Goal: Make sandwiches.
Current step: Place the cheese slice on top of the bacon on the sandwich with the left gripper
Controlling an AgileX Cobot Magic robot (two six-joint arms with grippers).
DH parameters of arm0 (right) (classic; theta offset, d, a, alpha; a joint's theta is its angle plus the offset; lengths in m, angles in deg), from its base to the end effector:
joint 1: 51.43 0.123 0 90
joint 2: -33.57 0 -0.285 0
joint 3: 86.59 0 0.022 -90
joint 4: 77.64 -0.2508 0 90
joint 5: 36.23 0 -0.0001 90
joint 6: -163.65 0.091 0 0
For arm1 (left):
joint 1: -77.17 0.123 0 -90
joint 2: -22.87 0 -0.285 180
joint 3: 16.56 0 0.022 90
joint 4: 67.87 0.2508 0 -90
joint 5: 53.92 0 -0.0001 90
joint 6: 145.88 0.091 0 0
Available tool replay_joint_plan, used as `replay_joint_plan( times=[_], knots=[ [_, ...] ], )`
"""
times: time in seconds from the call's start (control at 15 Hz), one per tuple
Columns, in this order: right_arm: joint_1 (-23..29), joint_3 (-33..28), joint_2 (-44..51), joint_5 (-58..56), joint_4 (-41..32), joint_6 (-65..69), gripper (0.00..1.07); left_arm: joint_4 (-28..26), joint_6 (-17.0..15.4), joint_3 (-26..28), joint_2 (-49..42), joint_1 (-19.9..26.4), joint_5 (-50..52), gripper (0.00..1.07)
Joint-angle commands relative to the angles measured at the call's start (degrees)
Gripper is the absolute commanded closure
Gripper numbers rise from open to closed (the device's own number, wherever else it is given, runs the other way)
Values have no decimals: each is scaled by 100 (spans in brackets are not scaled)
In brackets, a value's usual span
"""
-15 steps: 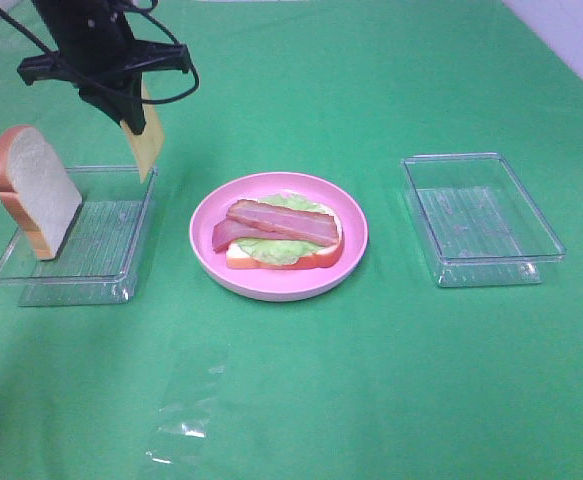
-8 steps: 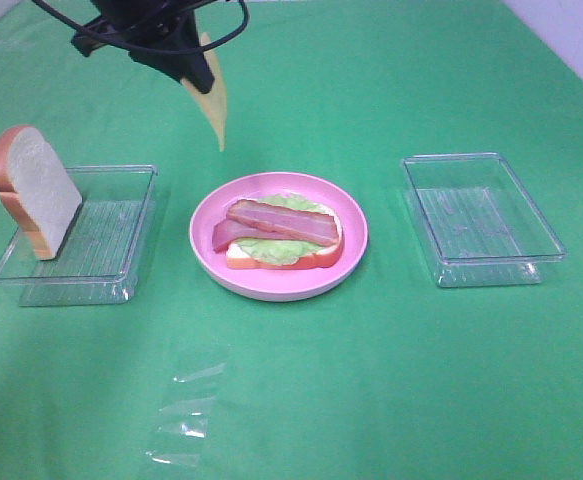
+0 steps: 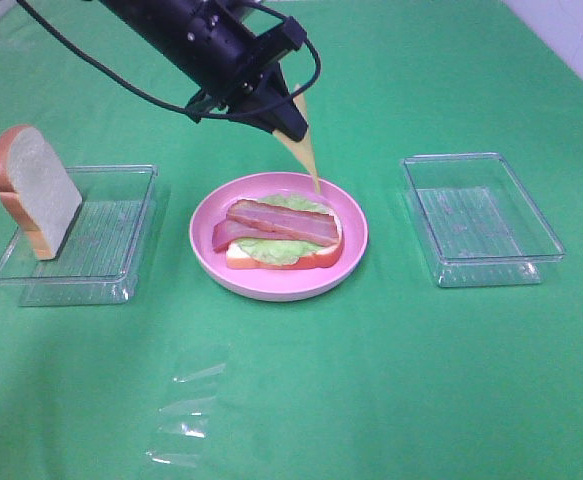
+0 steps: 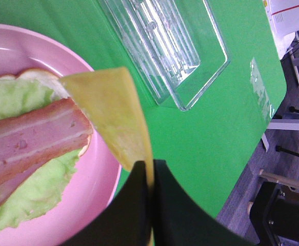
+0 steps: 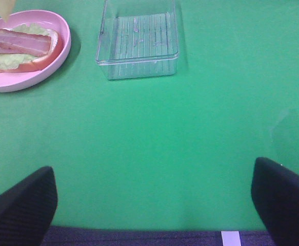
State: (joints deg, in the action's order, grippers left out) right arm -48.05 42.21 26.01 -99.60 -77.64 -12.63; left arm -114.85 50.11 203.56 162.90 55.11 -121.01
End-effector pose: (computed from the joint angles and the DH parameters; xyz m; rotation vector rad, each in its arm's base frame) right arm -0.0025 -0.0001 0.2609 0.0063 2.1324 0.0730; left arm 0.4350 -0.2424 0.2221 0.5689 2.6810 -1.1561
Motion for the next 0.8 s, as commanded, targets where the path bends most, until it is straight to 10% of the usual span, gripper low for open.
replay_joint_plan(
  times=[0.07,0.53,0.8],
  knots=[
    [-34,-6,115,34,-29,-40,9,-52,103,11,195,-172,183,107],
    [-34,-6,115,34,-29,-40,9,97,521,11,602,-309,613,107],
    [-34,-6,115,34,-29,-40,9,1175,138,11,596,-309,516,107]
  ],
)
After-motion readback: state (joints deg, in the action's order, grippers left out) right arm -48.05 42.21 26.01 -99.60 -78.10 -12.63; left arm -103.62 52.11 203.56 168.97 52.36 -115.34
